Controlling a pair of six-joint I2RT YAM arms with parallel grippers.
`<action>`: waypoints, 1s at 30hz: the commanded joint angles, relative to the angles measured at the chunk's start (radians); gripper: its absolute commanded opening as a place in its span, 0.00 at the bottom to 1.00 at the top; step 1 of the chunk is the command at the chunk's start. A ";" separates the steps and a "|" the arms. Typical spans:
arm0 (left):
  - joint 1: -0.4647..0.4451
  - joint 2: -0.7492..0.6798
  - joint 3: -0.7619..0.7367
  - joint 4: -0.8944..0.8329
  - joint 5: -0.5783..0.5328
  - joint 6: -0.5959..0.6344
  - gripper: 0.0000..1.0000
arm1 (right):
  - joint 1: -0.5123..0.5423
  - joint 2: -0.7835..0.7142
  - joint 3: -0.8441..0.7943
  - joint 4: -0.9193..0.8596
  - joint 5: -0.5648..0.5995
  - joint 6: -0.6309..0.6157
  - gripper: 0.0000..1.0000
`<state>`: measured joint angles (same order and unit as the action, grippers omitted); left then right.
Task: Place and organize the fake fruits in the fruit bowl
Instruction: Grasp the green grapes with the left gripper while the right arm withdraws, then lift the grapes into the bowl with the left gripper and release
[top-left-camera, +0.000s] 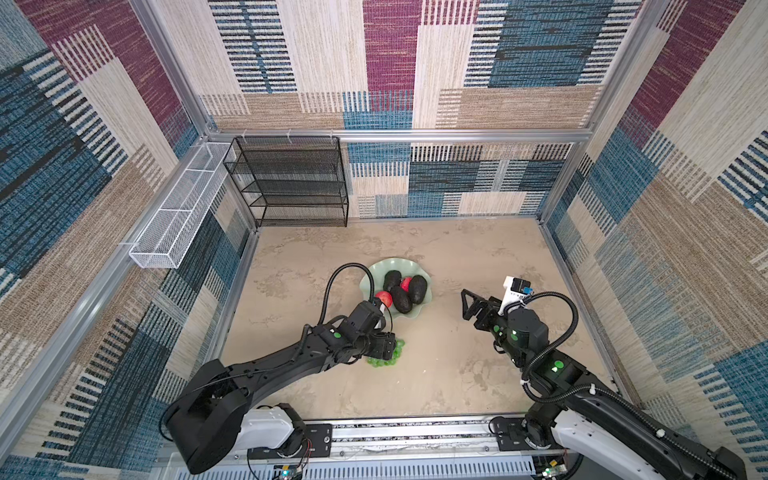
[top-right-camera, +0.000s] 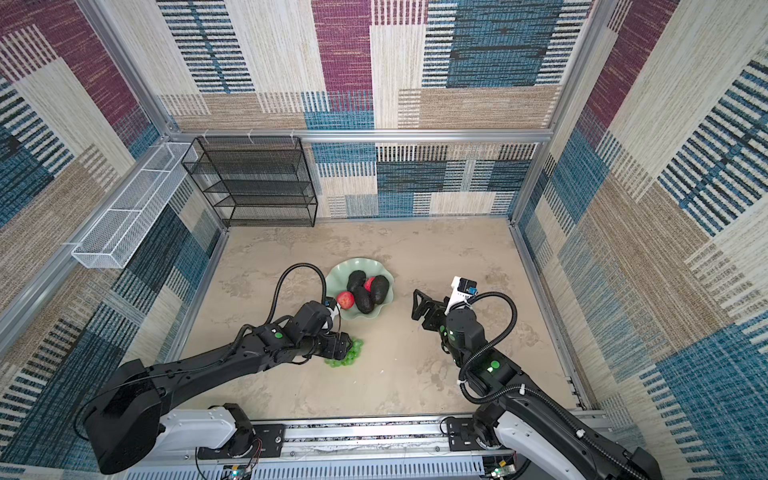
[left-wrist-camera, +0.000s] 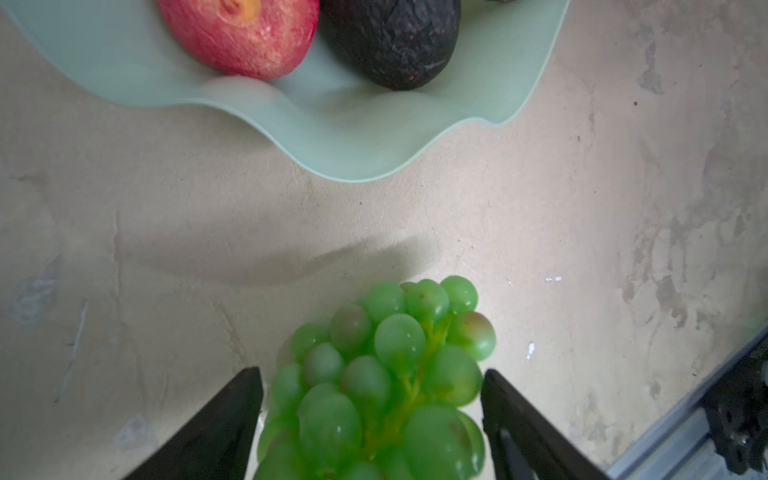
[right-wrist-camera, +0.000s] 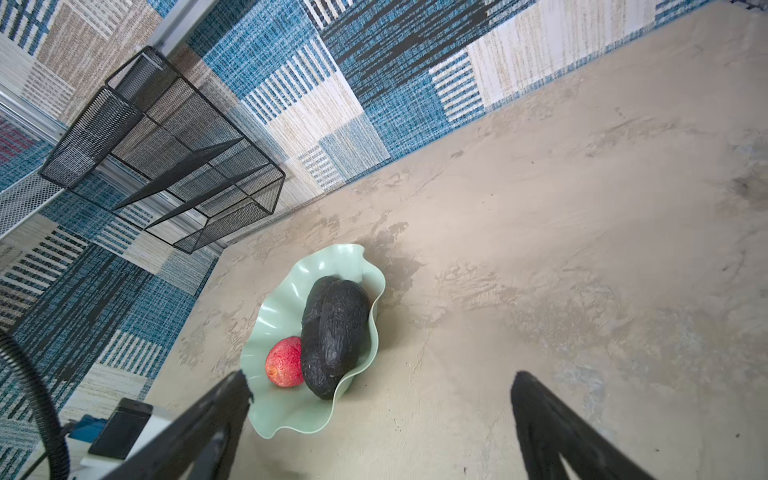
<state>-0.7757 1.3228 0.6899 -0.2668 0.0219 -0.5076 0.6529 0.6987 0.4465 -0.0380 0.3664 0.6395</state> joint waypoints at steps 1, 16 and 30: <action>-0.004 0.055 0.006 0.074 0.003 -0.026 0.86 | 0.001 -0.008 -0.003 -0.006 0.019 0.003 1.00; -0.006 -0.009 -0.049 0.042 0.027 -0.027 0.53 | 0.001 -0.006 -0.015 0.007 0.020 0.010 1.00; 0.040 -0.295 0.113 -0.084 -0.077 0.149 0.54 | 0.001 -0.032 -0.033 -0.012 0.016 0.031 1.00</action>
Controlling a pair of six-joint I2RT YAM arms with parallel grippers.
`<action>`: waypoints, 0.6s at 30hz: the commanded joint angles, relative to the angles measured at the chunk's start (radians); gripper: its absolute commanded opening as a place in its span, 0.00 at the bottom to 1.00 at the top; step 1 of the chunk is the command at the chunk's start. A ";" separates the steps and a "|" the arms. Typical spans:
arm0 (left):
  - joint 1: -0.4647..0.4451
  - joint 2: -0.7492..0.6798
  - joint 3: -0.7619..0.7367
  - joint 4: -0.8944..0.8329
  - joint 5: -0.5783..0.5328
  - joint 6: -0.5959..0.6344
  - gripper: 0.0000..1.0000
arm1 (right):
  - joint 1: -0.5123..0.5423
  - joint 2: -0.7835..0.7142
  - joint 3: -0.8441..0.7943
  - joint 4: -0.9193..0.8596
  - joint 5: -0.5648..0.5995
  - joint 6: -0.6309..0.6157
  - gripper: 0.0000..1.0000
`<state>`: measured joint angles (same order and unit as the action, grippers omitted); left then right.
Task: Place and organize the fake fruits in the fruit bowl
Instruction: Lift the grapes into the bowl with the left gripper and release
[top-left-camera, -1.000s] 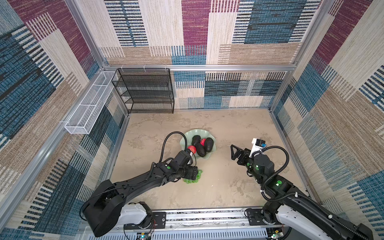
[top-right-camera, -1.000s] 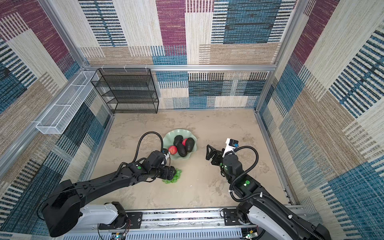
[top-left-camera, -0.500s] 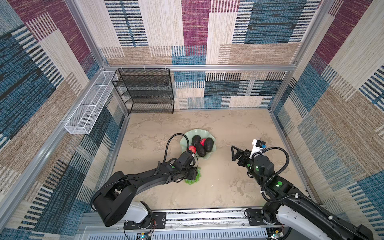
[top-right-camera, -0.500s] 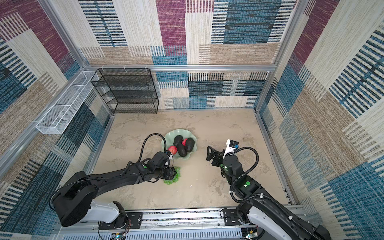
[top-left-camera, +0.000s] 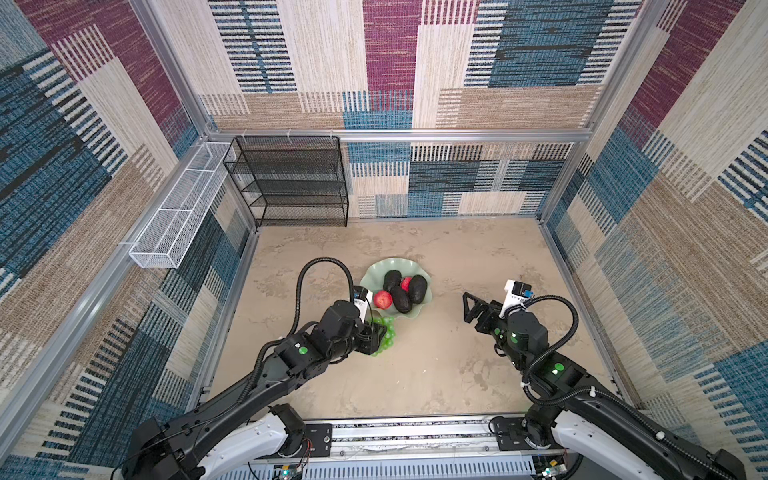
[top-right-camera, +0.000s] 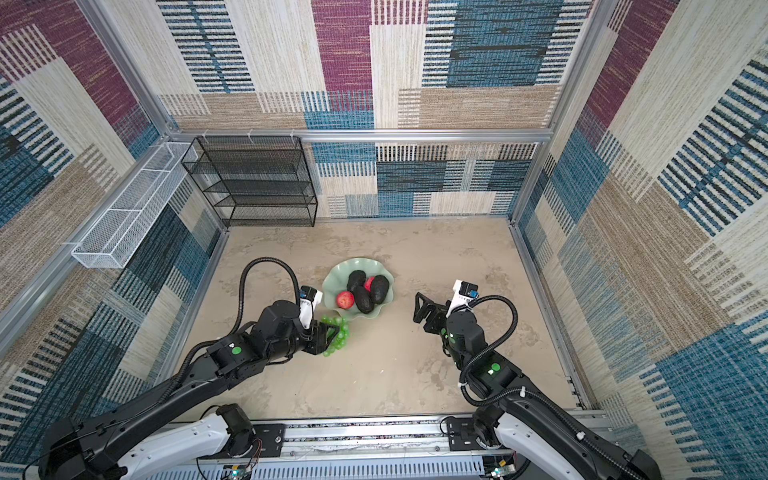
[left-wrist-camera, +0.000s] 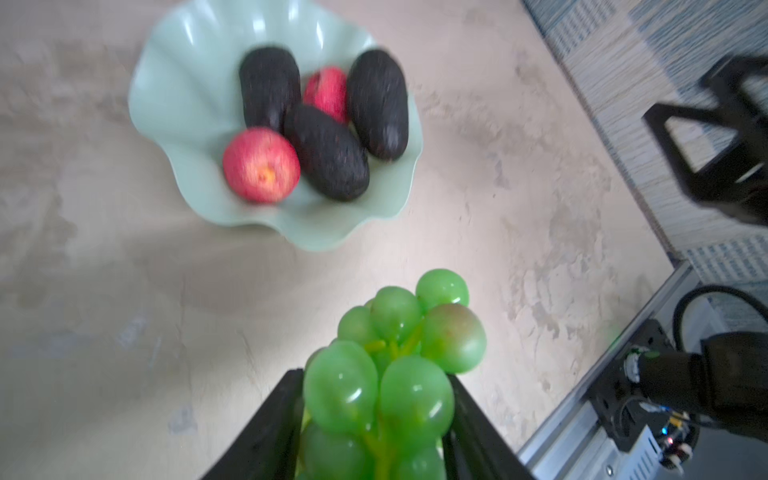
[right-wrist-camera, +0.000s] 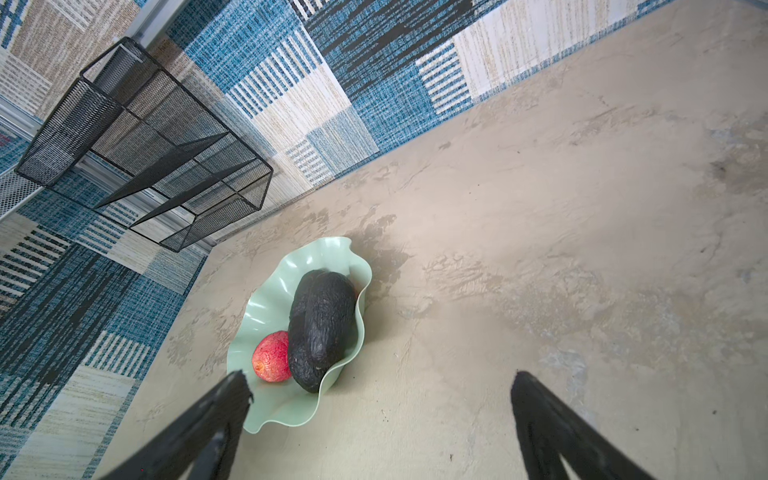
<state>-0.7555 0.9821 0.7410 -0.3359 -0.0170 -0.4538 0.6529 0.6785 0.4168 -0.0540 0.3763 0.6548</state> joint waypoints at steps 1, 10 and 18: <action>0.031 0.079 0.088 -0.003 -0.035 0.105 0.54 | 0.001 -0.017 -0.004 -0.001 0.006 0.017 1.00; 0.118 0.438 0.311 0.153 0.053 0.155 0.55 | 0.001 -0.124 -0.011 -0.087 0.021 0.033 1.00; 0.185 0.575 0.333 0.288 0.098 0.137 0.55 | 0.001 -0.202 -0.032 -0.143 0.038 0.055 1.00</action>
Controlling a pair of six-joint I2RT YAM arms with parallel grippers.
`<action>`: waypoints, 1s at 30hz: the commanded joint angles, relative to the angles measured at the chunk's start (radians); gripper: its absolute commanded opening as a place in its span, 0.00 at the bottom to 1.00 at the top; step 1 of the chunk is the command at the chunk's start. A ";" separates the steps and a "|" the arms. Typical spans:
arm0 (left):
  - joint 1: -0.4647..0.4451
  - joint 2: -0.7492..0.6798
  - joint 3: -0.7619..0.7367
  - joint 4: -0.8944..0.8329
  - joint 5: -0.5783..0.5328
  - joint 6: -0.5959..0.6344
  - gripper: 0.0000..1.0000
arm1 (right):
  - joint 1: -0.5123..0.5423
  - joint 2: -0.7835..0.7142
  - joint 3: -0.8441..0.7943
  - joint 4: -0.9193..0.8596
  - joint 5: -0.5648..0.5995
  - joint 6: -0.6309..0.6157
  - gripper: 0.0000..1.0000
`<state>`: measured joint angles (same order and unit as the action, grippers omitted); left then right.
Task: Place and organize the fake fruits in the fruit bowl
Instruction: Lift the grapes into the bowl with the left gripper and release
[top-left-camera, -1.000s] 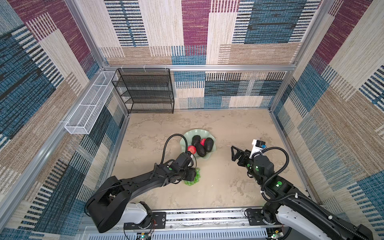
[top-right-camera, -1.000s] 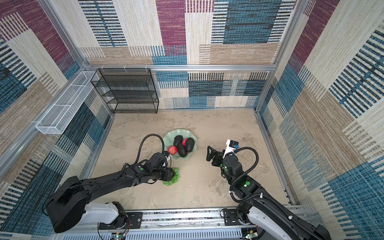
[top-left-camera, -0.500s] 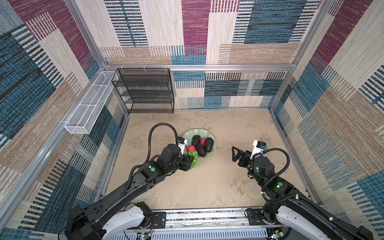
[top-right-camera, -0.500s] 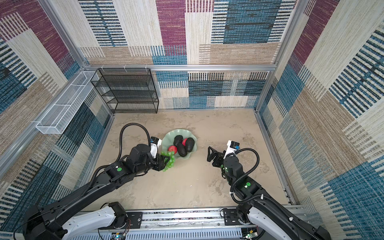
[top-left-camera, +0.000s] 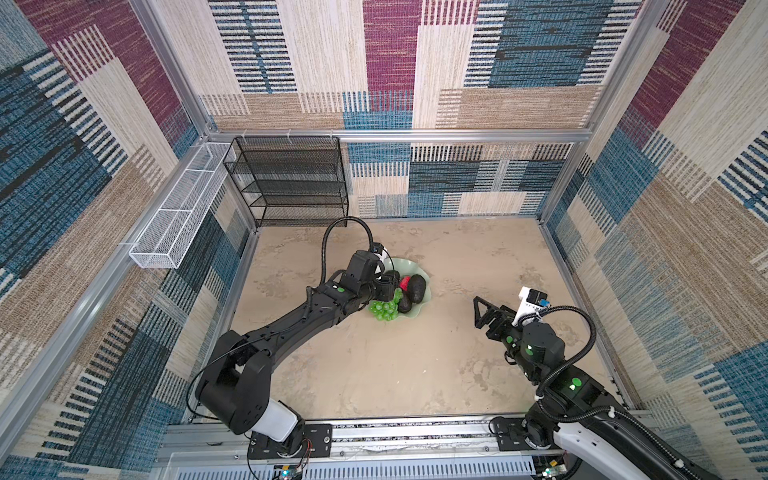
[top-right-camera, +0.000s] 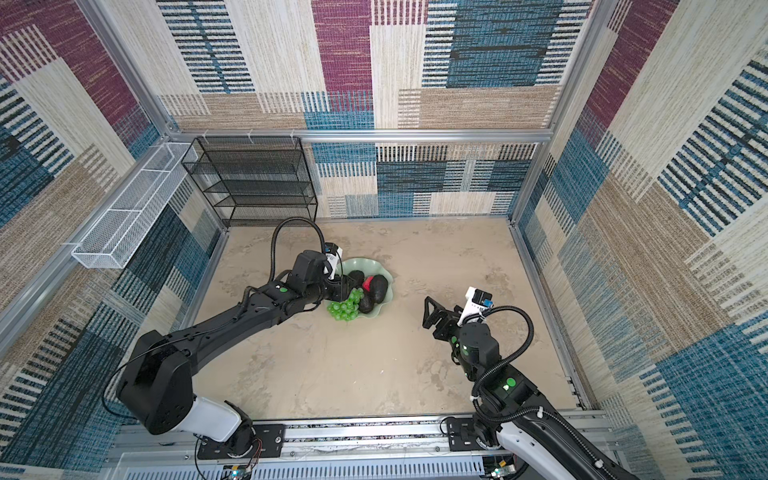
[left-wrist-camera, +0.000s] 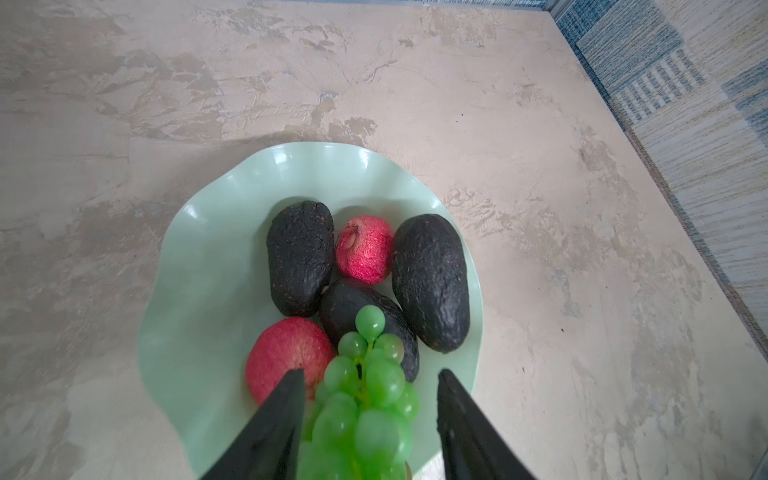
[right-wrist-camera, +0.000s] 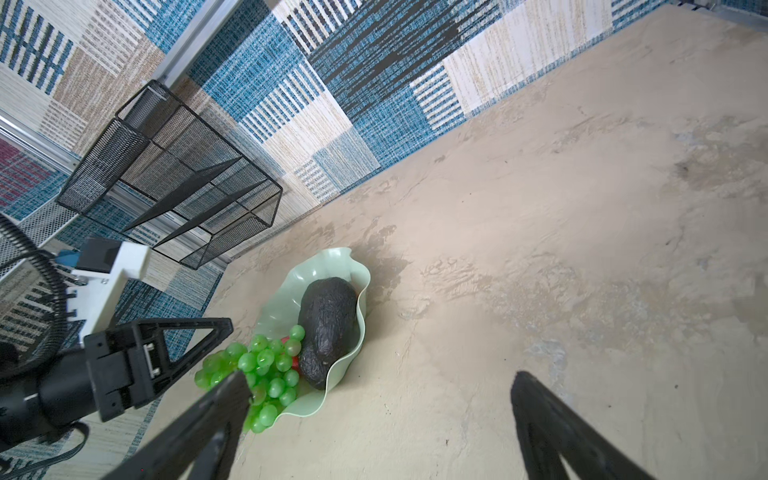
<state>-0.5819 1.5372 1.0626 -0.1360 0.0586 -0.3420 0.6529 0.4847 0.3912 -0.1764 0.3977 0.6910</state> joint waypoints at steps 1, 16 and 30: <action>0.017 0.030 0.014 0.096 0.028 0.017 0.55 | 0.001 -0.013 -0.009 -0.022 0.018 0.021 1.00; 0.031 -0.200 -0.061 -0.025 -0.001 -0.023 0.73 | 0.000 0.054 0.005 -0.008 0.020 -0.018 1.00; 0.027 -0.316 -0.257 0.021 0.086 -0.078 0.72 | 0.001 0.114 0.013 0.040 -0.011 -0.050 1.00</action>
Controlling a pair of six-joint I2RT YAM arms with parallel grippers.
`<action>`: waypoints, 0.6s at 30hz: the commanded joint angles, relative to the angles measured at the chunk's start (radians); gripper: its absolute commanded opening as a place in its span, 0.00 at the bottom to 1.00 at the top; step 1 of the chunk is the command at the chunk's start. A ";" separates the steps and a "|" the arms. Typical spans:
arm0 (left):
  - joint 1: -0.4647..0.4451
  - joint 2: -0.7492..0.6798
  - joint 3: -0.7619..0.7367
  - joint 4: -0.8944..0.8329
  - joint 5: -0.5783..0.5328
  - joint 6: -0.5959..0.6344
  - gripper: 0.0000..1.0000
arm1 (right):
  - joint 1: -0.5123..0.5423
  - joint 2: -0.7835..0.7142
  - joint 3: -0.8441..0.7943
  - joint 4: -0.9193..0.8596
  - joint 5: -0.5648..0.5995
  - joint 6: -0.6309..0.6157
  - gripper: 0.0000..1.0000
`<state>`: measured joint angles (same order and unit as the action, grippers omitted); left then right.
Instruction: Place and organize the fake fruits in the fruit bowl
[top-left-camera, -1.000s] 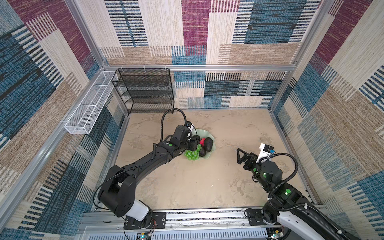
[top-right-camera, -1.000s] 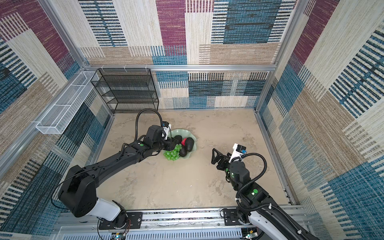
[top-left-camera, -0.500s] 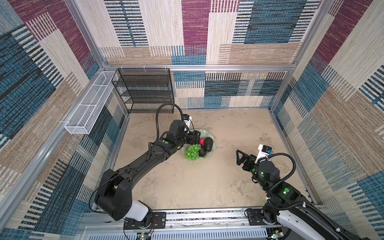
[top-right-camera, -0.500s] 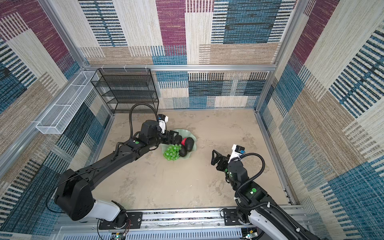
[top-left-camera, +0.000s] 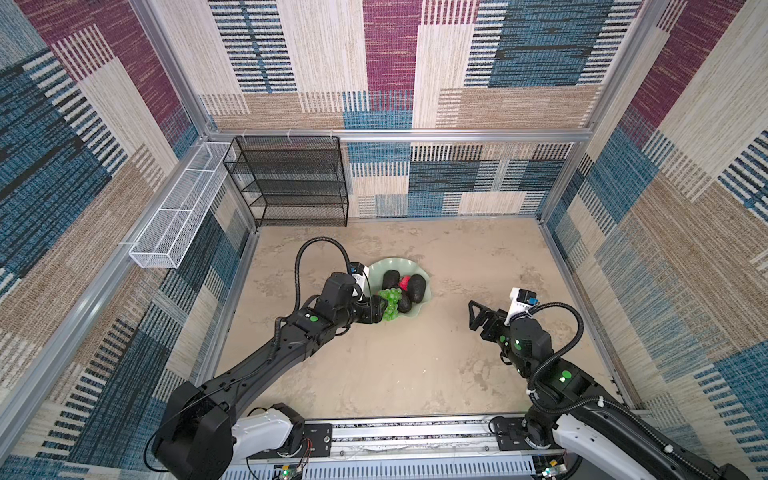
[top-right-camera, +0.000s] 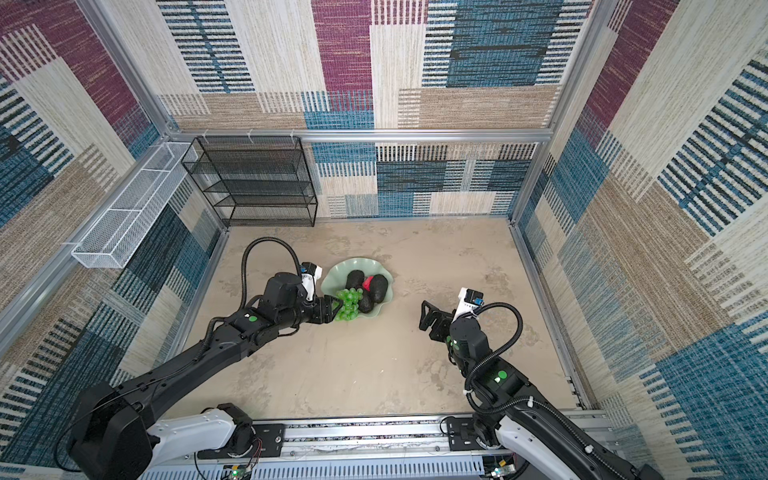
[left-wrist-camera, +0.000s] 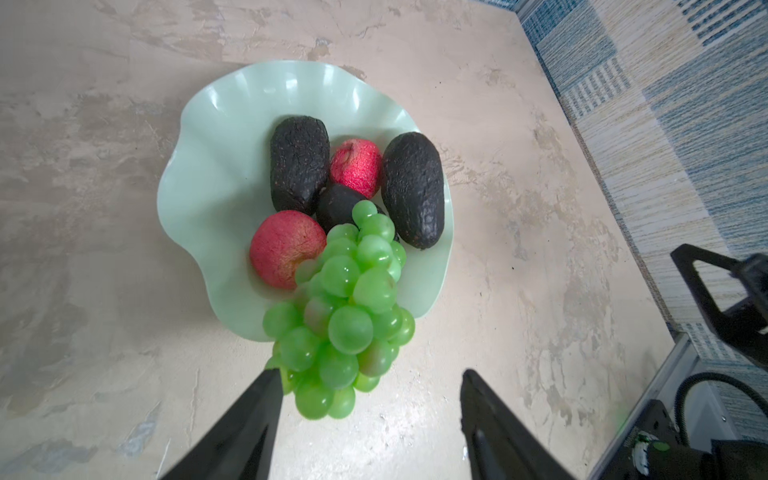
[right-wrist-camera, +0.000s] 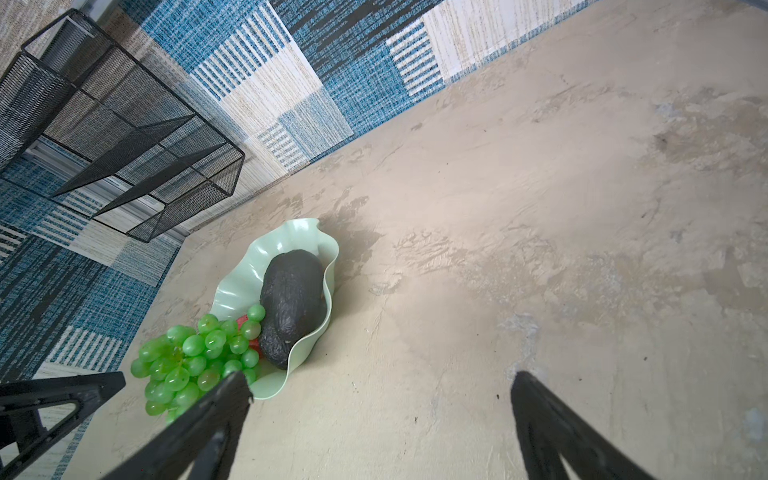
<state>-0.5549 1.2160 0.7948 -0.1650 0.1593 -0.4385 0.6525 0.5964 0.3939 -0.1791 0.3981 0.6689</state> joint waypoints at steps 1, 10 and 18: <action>0.001 -0.007 0.004 0.060 -0.083 0.047 0.73 | 0.000 0.000 0.007 0.052 -0.007 -0.048 1.00; 0.076 -0.034 -0.168 0.492 -0.583 0.373 0.88 | -0.141 0.099 0.000 0.272 0.034 -0.329 1.00; 0.216 -0.060 -0.375 0.704 -0.668 0.440 0.90 | -0.471 0.440 -0.089 0.736 -0.102 -0.515 1.00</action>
<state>-0.3714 1.1923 0.4622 0.3679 -0.4435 -0.0616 0.2325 0.9642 0.3294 0.2928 0.3408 0.2626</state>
